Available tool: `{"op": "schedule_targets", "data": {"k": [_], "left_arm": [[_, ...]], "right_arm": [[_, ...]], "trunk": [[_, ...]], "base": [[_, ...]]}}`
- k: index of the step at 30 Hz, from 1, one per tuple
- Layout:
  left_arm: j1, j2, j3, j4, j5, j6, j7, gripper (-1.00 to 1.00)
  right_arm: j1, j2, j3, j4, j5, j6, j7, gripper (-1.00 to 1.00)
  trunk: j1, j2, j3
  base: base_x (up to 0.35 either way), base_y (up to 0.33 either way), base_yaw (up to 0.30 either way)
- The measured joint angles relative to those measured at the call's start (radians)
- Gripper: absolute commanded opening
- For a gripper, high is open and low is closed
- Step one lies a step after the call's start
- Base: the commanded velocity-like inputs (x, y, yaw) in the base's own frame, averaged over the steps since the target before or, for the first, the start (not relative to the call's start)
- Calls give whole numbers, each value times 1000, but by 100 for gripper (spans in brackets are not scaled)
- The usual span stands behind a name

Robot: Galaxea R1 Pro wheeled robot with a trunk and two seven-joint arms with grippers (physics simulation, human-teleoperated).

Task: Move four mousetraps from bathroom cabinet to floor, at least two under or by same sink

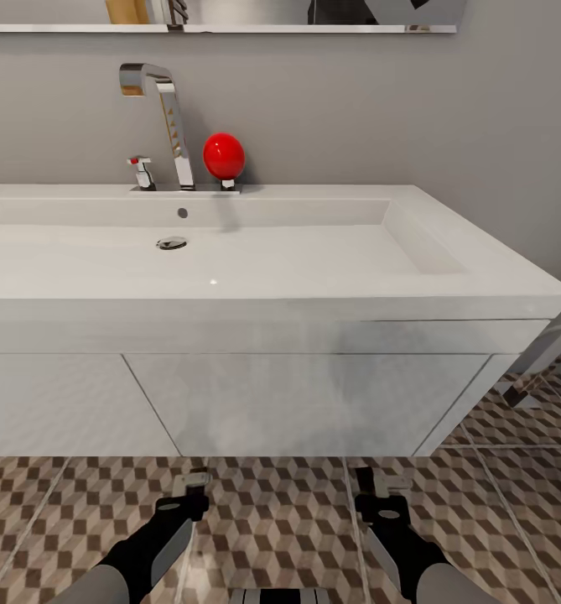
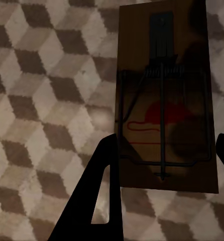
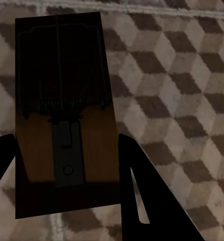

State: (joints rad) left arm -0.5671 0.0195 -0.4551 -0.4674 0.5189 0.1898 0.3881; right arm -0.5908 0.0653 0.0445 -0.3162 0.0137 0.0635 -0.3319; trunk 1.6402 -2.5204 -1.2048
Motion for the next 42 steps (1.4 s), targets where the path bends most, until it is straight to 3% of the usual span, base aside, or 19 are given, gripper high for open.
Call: {"op": "schedule_targets", "data": {"k": [18,25,42], "left_arm": [[0,-1,7,-4,2,-3,42,-100],[0,-2,11,-33,6,-49,66,-100],[0,-4,7,-50,4,-69,74,-100]], "right_arm": [[0,-1,-2,-3,0,-1,-9,-100],[0,-1,-3,-4,0,-2,-10,-100],[0,1,-3,-5,0,-3,-11,-100]], "trunk": [[0,0,0],[0,0,0],[0,0,0]], "base": [[0,0,0],[0,0,0],[0,0,0]]}}
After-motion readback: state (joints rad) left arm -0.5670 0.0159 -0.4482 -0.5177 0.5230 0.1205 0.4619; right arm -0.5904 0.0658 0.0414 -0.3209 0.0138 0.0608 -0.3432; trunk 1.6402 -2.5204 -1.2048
